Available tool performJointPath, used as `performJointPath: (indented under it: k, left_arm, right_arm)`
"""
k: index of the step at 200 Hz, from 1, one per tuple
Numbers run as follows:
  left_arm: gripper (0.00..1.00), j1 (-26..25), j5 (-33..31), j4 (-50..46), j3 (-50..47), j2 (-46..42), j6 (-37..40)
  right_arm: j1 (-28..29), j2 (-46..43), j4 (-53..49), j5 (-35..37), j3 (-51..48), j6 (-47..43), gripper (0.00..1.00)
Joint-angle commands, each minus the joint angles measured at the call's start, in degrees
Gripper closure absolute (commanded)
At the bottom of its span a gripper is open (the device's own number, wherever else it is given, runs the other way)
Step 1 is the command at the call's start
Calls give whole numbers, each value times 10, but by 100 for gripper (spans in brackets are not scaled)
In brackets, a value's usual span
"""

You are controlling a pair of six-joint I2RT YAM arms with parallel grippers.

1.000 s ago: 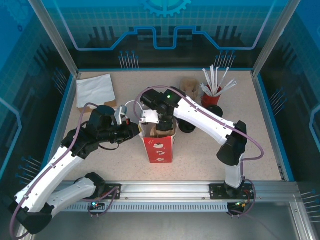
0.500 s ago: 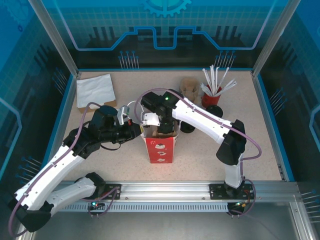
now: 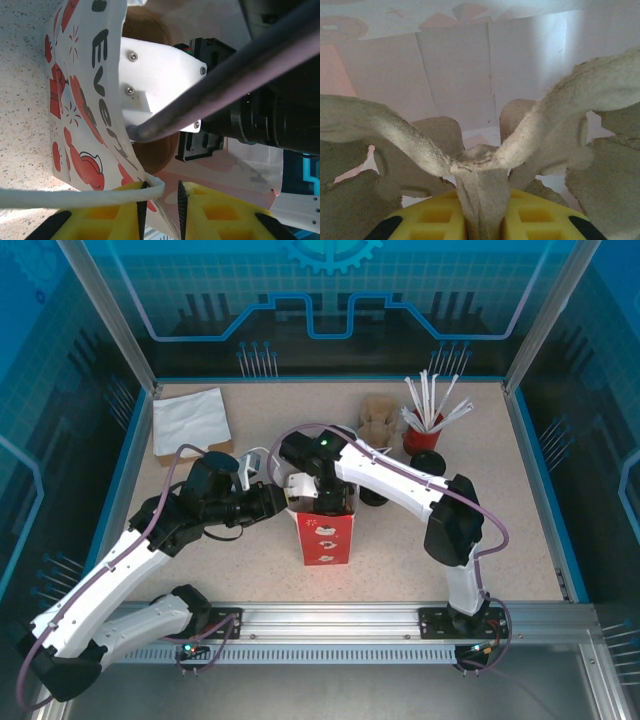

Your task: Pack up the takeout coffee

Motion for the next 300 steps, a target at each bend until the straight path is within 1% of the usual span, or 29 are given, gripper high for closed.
performJointPath:
  k: [1, 25, 49, 62, 191, 228, 243, 267, 300]
  left_arm:
    - [74, -7, -8, -4, 1, 4, 4]
    - [76, -7, -12, -5, 5, 5, 4]
    - [86, -7, -17, -9, 10, 6, 6]
    - [88, -7, -18, -11, 13, 7, 7]
    - [87, -6, -12, -16, 35, 19, 11]
    - [87, -8, -12, -19, 44, 25, 14]
    - [87, -7, -13, -19, 48, 27, 15]
    - [88, -11, -12, -22, 54, 33, 18]
    - [88, -21, -27, -37, 69, 42, 26]
  right_arm:
    - [-5, 10, 1, -6, -10, 1, 79]
    - [-8, 15, 5, 1, -21, -5, 79]
    - [-11, 18, 11, 7, -29, -6, 79]
    - [-12, 19, 10, 6, -32, -7, 79]
    - [-15, 46, 46, 6, -74, -14, 77]
    - [-19, 31, 53, -12, -69, -10, 75]
    - [-21, 23, 53, -17, -58, -7, 73]
    - [-24, 12, 50, -26, -37, -4, 65]
    - [-28, 0, 47, -34, -17, 2, 57]
